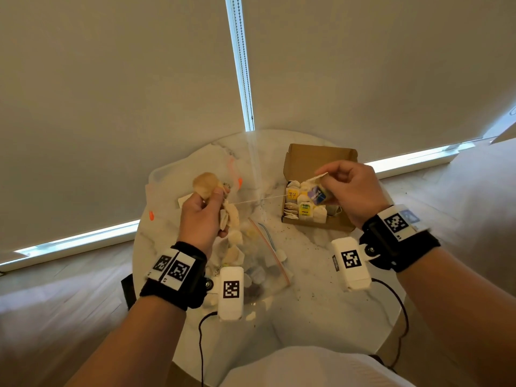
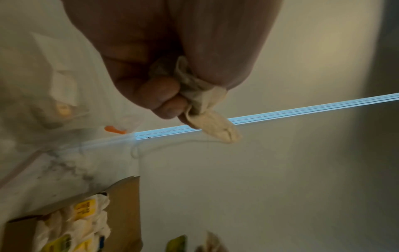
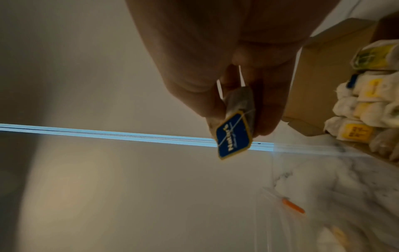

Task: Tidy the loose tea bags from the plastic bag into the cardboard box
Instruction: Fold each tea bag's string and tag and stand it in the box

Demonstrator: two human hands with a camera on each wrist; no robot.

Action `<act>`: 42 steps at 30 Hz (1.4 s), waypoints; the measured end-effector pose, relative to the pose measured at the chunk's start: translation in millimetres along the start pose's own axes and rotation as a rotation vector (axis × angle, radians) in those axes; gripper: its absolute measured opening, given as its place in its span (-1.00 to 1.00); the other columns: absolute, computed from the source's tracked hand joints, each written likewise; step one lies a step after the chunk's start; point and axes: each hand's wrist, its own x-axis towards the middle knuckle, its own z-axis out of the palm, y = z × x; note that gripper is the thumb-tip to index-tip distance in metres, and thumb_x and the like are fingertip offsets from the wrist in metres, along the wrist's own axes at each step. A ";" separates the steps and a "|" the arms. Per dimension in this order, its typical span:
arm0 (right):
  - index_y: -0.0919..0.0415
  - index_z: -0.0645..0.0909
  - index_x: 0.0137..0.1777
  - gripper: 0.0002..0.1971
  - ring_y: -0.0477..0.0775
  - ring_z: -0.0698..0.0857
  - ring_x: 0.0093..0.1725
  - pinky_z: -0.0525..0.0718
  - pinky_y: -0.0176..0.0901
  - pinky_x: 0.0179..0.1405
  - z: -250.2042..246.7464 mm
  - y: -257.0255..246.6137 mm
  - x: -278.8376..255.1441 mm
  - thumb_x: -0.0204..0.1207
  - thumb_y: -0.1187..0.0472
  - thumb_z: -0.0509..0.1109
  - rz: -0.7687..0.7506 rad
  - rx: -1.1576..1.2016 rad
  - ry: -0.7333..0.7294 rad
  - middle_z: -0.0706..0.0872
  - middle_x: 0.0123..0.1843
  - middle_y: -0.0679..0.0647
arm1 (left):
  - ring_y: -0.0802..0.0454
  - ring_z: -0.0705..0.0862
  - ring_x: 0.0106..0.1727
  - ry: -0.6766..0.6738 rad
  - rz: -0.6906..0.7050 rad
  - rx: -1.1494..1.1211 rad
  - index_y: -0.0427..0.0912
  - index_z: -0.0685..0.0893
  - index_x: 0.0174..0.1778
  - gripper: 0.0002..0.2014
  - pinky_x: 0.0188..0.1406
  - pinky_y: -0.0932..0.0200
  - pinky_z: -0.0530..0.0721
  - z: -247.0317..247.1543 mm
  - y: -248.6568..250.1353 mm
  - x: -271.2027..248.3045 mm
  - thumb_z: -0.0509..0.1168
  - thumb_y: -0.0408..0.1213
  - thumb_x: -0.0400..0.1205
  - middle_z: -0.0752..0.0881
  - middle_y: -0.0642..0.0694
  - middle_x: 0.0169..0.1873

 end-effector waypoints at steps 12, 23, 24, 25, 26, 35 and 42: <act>0.29 0.70 -0.14 -0.90 0.10 0.82 -0.23 0.76 -0.09 -0.41 27.0 -5.2 -17.8 0.58 0.27 0.44 0.166 0.217 -0.206 0.83 -0.26 0.14 | -0.10 0.57 -0.49 -0.223 0.217 0.268 -0.54 0.57 -0.29 -0.57 -0.46 0.08 0.59 9.9 15.6 -11.3 0.48 -0.18 0.60 0.57 -0.47 -0.49; 0.39 0.71 -0.10 -0.87 0.17 0.84 -0.27 0.81 -0.05 -0.39 34.6 -19.3 -26.9 0.56 0.28 0.47 -0.087 0.143 -0.145 0.81 -0.23 0.22 | 0.13 0.65 -0.37 -0.291 0.284 0.258 -0.07 0.84 -0.22 -0.97 -0.34 0.24 0.64 25.3 21.5 -26.1 0.56 -0.23 0.50 0.76 -0.06 -0.39; 0.40 0.71 -0.09 -0.86 0.16 0.85 -0.26 0.81 -0.06 -0.38 35.2 -19.0 -27.3 0.56 0.28 0.47 -0.101 0.142 -0.142 0.81 -0.21 0.23 | 0.16 0.65 -0.38 -0.289 0.292 0.264 -0.10 0.84 -0.21 -0.97 -0.36 0.28 0.62 26.6 21.7 -26.0 0.56 -0.26 0.50 0.76 0.00 -0.40; 0.41 0.71 -0.08 -0.86 0.16 0.85 -0.25 0.81 -0.06 -0.37 35.8 -19.0 -27.9 0.56 0.28 0.47 -0.106 0.147 -0.143 0.81 -0.21 0.23 | 0.19 0.66 -0.38 -0.285 0.300 0.267 -0.13 0.84 -0.21 -0.97 -0.35 0.32 0.61 27.5 21.7 -26.0 0.55 -0.31 0.51 0.77 0.03 -0.40; 0.40 0.71 -0.08 -0.86 0.16 0.85 -0.24 0.81 -0.07 -0.36 36.4 -19.3 -28.7 0.56 0.28 0.47 -0.108 0.153 -0.145 0.81 -0.20 0.22 | 0.20 0.66 -0.38 -0.281 0.309 0.272 -0.14 0.84 -0.22 -0.97 -0.34 0.34 0.61 27.4 21.6 -26.0 0.54 -0.34 0.52 0.78 0.04 -0.40; 0.32 0.70 -0.10 -0.95 0.09 0.85 -0.21 0.77 -0.19 -0.40 34.1 -25.7 -33.5 0.58 0.35 0.42 -0.140 0.213 -0.151 0.79 -0.15 0.23 | 0.18 0.52 -0.53 -0.257 0.253 0.234 -0.17 0.81 -0.26 -0.90 -0.51 0.29 0.50 26.3 22.2 -26.2 0.48 -0.38 0.57 0.66 0.09 -0.53; 0.16 0.54 -0.13 -0.82 0.17 0.84 -0.15 0.80 -0.01 -0.37 29.8 -25.2 -30.4 0.52 0.43 0.46 -0.208 0.189 -0.123 0.77 -0.17 0.18 | -0.05 0.53 -0.52 -0.231 0.202 0.179 -0.10 0.81 -0.28 -0.88 -0.64 0.21 0.49 25.4 27.6 -30.0 0.48 -0.34 0.57 0.65 -0.11 -0.53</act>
